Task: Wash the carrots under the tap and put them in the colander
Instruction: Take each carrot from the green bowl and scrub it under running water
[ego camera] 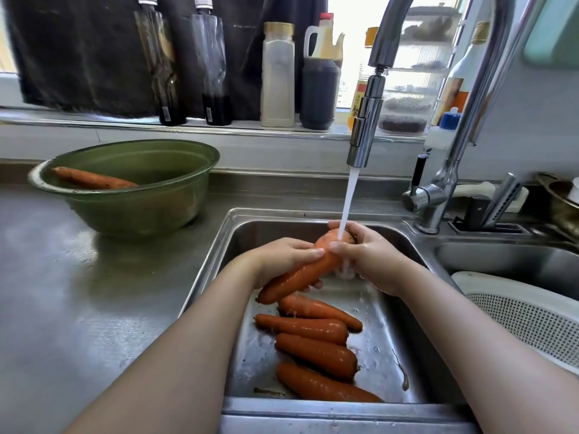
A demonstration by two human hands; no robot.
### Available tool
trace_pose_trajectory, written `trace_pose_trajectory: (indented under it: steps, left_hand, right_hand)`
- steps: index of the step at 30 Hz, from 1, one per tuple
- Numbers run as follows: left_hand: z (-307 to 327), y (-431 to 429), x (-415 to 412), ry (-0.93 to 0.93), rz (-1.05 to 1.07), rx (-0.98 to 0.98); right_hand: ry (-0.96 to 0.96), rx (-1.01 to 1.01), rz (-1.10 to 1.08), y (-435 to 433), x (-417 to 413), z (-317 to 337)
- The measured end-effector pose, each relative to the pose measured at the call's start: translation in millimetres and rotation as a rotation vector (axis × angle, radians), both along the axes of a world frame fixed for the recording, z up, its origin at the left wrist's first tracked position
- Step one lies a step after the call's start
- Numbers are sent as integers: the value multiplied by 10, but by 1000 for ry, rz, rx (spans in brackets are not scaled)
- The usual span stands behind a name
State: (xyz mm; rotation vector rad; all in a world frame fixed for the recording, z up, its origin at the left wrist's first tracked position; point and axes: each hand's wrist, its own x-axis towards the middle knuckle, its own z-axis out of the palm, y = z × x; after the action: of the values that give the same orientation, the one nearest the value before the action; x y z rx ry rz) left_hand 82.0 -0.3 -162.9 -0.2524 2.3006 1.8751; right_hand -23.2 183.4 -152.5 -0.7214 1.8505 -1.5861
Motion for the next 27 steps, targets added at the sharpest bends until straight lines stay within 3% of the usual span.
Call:
trace_pose_trajectory:
  steps: [4, 7, 13, 16, 20, 27]
  left_hand:
    - [-26, 46, -42, 37, 14, -139]
    - [-7, 119, -69, 78, 34, -237]
    - [-51, -9, -37, 81, 65, -251]
    - [-44, -31, -23, 63, 52, -198]
    - [-31, -28, -25, 102, 68, -329]
    - [7, -71, 48, 133, 81, -370]
  right_hand:
    - [205, 43, -267, -140, 96, 19]
    - [188, 19, -332, -170, 92, 10]
    - [-48, -95, -5, -50, 26, -25]
    - [31, -71, -68, -104, 69, -12]
    - [25, -64, -100, -176, 134, -9]
    - [-131, -137, -18, -106, 53, 1]
